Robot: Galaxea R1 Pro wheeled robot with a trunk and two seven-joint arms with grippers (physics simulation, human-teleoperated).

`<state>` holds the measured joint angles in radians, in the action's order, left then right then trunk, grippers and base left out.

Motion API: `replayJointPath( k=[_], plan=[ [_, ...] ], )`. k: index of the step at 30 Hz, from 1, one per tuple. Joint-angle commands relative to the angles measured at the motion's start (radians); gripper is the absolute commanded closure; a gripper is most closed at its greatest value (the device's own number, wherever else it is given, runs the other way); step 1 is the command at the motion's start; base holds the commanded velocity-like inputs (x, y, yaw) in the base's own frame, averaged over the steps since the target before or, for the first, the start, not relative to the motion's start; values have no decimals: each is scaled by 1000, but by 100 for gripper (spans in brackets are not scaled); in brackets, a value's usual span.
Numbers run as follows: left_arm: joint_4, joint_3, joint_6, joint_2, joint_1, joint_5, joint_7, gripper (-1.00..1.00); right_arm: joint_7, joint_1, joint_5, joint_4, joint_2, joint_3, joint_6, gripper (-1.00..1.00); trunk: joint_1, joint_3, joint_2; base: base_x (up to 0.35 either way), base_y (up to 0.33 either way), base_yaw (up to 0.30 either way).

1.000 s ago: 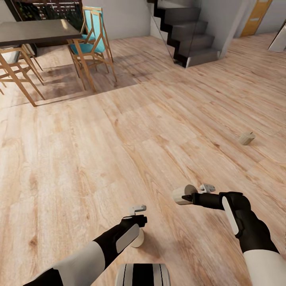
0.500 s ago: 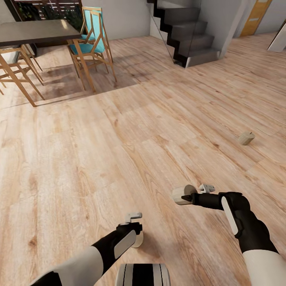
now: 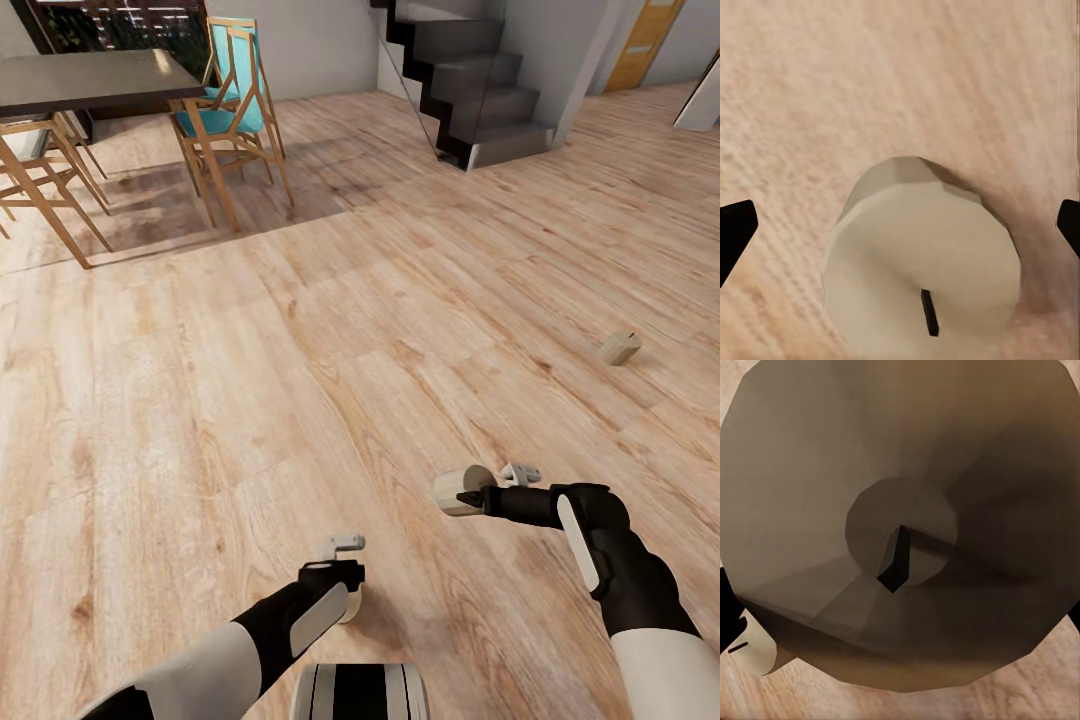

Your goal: Place each of the two pumpkins and all three candles from the living room inside a cabinet in the living room (use any cabinet), then make sure every cabinet is closed, and position the cauldron so it is next to a table in the living room.

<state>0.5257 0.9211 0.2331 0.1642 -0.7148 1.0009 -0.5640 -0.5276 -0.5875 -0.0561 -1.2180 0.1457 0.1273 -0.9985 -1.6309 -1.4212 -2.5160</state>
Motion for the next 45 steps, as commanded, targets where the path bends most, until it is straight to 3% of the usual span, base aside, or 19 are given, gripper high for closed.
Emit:
replayJointPath(
  k=[1,13,18,24,30,45],
  plan=[
    [5,0,0,0,0,0,0,-100,0,0,-1,0,0,0,0,100,0,0,0,0,0,0],
    [132,-1,9,-4,-1,1,-6,-100,0,0,1,0,0,0,0,100,0,0,0,0,0,0],
    [147,-1,14,-3,-1,2,-9,-100,0,0,1,0,0,-1,0,100,0,0,0,0,0,0],
    [130,0,12,-4,2,2,-10,-100,0,0,1,0,0,-1,1,100,0,0,0,0,0,0],
    [50,1,0,-1,33,0,-7,-100,0,0,1,0,0,0,0,100,0,0,0,0,0,0],
    [55,1,0,-2,44,-2,-2,-100,0,0,1,0,0,0,0,100,0,0,0,-85,0,0]
  ],
)
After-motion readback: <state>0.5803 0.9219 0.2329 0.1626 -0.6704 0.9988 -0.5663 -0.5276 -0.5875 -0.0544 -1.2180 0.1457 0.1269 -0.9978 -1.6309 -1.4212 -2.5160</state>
